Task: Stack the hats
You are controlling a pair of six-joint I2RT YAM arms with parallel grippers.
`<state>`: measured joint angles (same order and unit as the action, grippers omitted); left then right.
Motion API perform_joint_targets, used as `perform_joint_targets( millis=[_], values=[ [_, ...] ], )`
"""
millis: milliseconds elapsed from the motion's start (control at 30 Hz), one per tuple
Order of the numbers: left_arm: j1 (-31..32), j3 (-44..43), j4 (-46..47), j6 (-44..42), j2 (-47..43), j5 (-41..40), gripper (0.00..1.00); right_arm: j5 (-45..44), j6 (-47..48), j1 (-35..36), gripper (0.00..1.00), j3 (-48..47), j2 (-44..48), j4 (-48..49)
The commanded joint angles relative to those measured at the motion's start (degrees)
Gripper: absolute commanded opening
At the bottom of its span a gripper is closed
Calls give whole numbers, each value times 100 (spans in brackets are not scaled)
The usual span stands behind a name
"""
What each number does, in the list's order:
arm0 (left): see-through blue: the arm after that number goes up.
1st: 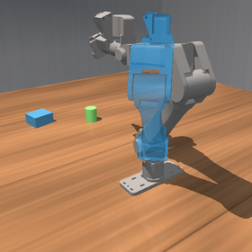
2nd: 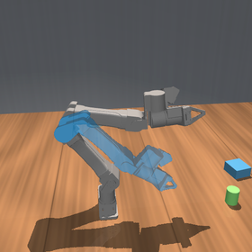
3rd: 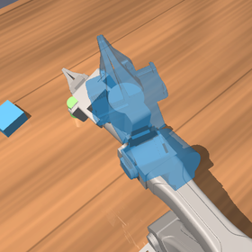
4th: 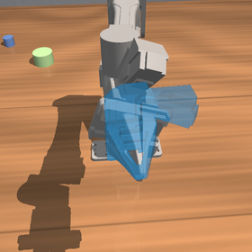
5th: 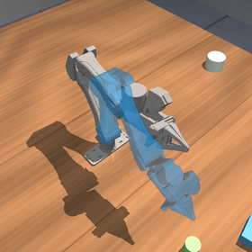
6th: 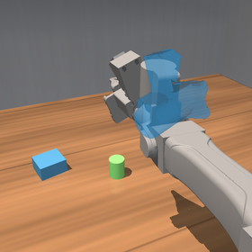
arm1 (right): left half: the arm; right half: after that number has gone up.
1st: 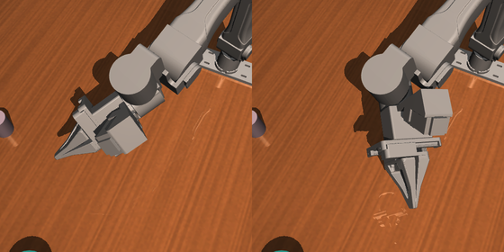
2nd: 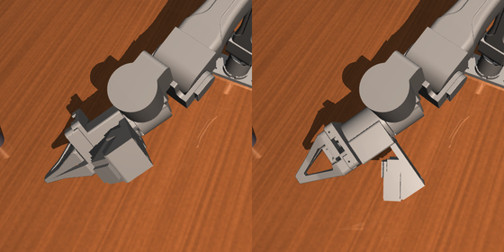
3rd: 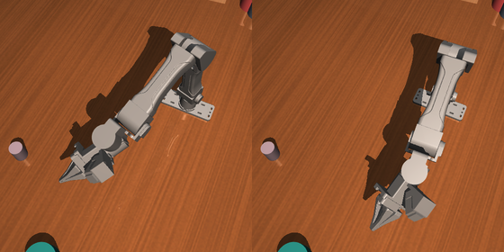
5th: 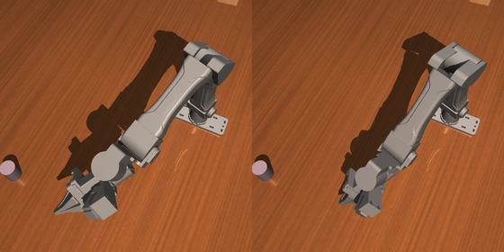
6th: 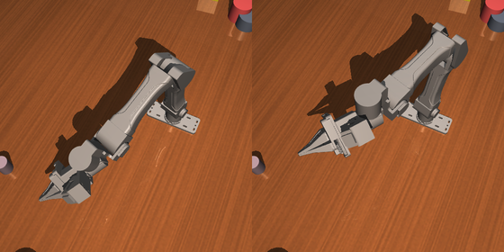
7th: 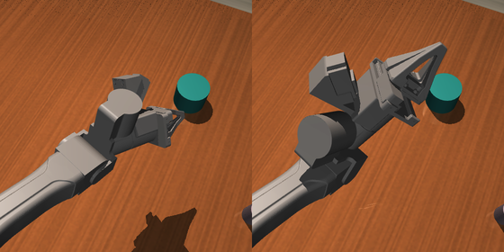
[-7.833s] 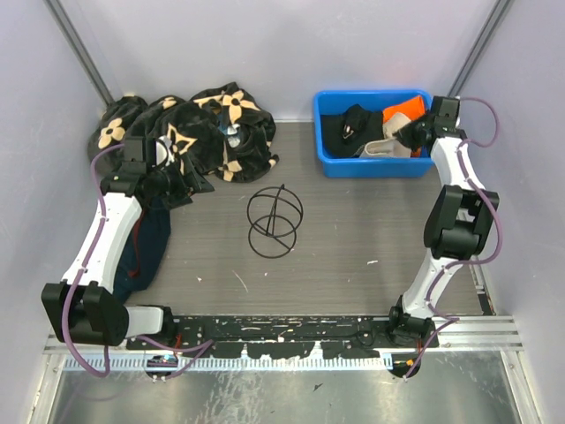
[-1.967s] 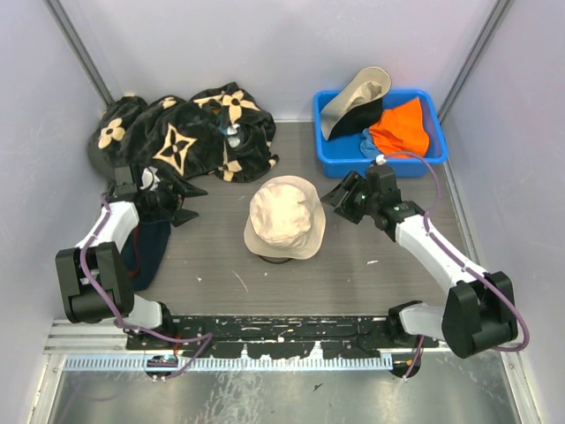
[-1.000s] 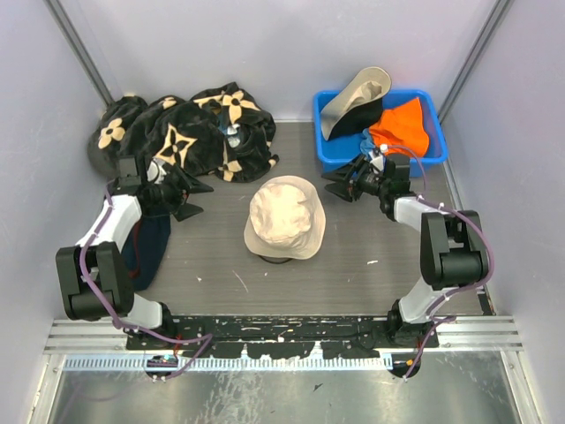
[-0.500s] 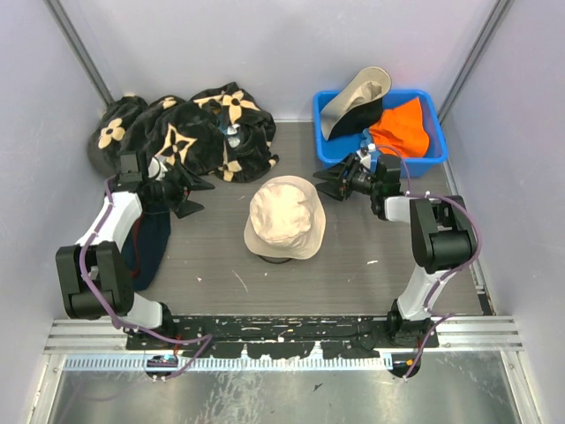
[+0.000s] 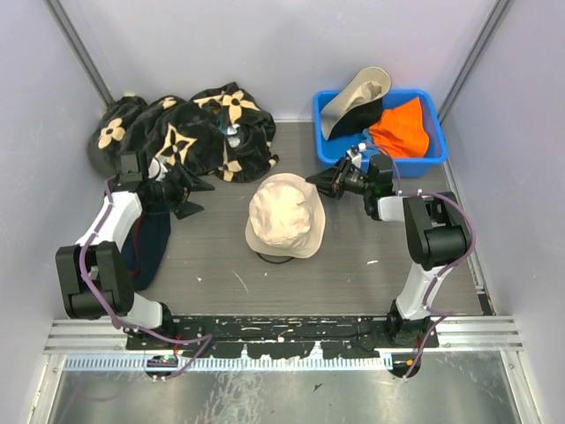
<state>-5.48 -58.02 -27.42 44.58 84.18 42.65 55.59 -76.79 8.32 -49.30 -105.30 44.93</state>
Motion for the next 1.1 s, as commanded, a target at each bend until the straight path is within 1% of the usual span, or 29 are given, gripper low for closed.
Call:
perform_joint_targets(
  millis=[0,100,133,233,333,533,633,767,1033,1067],
  values=[
    [18,-76,-99,-47,-19,57,84,-5,138,21,23,-68,146,23],
    [16,-91,-99,-54,-2,62,84,-88,226,21,12,-1,205,-136],
    [16,-95,-97,-54,6,70,84,-119,288,19,11,7,229,-221],
    [20,-103,-94,-54,5,75,84,-232,488,20,10,62,317,-508],
    [17,-79,-93,-54,6,72,84,-375,842,20,8,47,383,-1078],
    [17,4,-80,-63,-21,76,84,-632,1339,21,4,54,465,-1923],
    [20,23,-57,-63,-17,71,84,-702,1457,22,4,56,492,-2143],
    [20,42,-37,-59,-25,74,84,-906,1724,19,1,28,527,-2671],
    [20,60,-54,-81,-43,78,84,-1017,1813,21,1,94,476,-2743],
    [18,65,-56,-85,-51,77,84,-1008,1809,19,2,101,471,-2702]
  ],
)
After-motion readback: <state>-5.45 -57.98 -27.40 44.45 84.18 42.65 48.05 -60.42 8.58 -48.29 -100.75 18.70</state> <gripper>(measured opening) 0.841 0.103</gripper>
